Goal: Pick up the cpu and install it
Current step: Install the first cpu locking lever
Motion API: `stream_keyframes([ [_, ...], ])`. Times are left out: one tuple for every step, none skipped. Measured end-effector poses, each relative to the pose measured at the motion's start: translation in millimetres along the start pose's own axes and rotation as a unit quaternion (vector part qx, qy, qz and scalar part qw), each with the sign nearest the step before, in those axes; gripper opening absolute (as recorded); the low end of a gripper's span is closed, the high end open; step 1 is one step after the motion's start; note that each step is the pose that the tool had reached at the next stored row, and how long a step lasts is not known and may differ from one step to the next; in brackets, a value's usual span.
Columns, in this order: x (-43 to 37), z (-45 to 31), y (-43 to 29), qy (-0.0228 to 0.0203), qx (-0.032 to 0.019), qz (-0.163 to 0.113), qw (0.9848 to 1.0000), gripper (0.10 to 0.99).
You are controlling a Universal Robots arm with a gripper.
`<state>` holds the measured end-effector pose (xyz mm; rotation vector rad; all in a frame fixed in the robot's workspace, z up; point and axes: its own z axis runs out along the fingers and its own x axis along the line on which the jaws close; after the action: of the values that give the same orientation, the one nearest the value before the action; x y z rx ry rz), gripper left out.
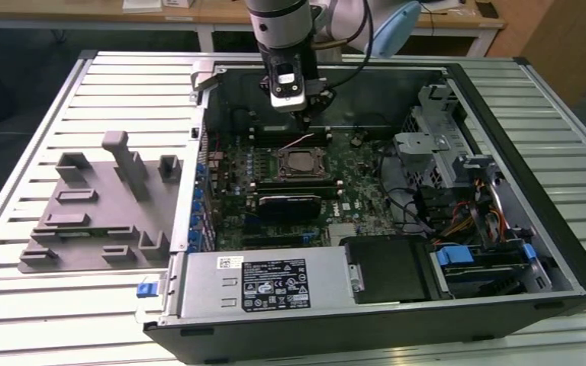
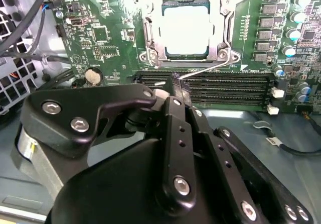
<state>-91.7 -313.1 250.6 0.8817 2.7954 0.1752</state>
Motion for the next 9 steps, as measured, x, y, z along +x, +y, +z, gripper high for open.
stream_keyframes([
  [0.0,0.2,0.0,0.0002,-0.0003,-0.001,1.0,0.11],
  [0.0,0.5,-0.1,0.0011,-0.0011,-0.006,1.0,0.11],
  [0.1,0.8,-0.1,0.0026,-0.0024,-0.014,0.9999,0.11],
  [0.2,1.2,-0.2,0.0038,-0.0036,-0.021,0.9998,0.11],
  [0.2,1.6,-0.2,0.0049,-0.0047,-0.028,0.9996,0.11],
  [0.3,2.0,-0.3,0.006,-0.0057,-0.034,0.9994,0.11],
  [0.4,2.4,-0.4,0.0066,-0.0061,-0.037,0.9993,0.11],
  [0.5,2.8,-0.5,0.0066,-0.0062,-0.037,0.9993,0.11],
  [0.5,3.0,-0.6,0.0067,-0.0061,-0.038,0.9993,0.11],
])
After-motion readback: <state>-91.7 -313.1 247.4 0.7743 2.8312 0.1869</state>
